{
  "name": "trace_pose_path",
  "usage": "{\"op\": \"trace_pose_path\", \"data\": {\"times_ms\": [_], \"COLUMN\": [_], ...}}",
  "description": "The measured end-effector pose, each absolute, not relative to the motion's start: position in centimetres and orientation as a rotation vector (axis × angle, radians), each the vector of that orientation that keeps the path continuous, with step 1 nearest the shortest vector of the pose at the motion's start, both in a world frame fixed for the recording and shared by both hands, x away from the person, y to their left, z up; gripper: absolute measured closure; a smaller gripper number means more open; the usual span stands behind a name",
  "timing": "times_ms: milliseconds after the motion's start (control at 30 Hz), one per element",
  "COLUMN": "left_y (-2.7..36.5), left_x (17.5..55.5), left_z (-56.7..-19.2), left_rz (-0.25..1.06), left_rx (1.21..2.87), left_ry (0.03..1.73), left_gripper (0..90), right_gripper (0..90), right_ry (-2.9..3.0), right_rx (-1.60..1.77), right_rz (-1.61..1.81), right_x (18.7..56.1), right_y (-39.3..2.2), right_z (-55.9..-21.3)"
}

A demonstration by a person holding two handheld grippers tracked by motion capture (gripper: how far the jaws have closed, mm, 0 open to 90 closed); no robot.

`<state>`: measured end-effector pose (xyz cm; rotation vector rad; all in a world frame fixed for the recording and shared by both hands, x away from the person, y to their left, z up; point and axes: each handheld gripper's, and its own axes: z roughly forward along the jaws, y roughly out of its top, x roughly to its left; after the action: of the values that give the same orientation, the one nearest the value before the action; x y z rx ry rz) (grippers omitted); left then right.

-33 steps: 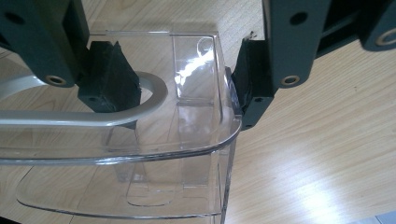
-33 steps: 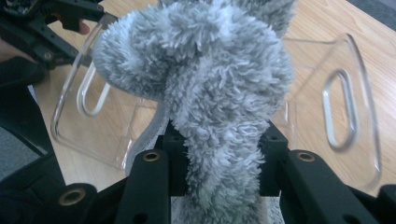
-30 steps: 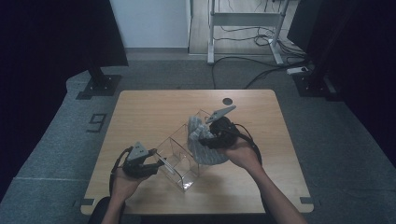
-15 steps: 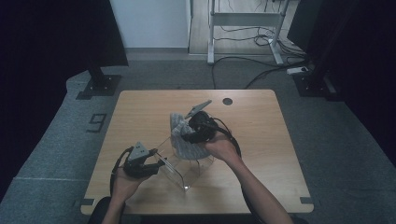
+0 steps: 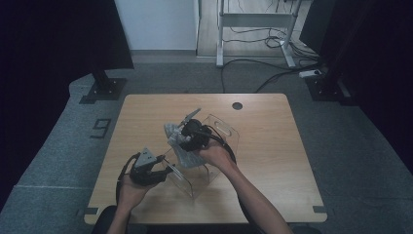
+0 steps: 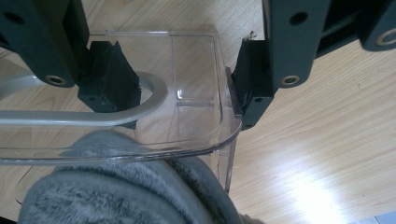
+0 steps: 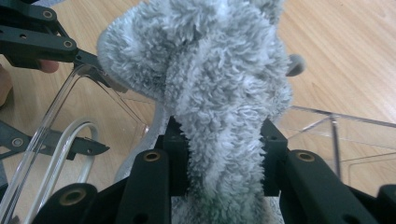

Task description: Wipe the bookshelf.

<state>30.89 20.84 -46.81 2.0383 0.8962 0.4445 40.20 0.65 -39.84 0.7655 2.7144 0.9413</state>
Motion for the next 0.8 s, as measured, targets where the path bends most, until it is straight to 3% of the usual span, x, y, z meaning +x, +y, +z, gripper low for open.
{"op": "trace_pose_path", "data": {"times_ms": [800], "left_y": [20.4], "left_x": [31.2], "left_z": [-46.8], "left_rz": [0.449], "left_rx": [2.041], "left_ry": [0.901], "left_gripper": [43.2], "right_gripper": [63.4], "right_ry": [2.714], "right_rx": [0.758], "right_rz": [0.990], "right_x": [37.0], "right_y": [-3.8], "right_z": [-40.3]}}
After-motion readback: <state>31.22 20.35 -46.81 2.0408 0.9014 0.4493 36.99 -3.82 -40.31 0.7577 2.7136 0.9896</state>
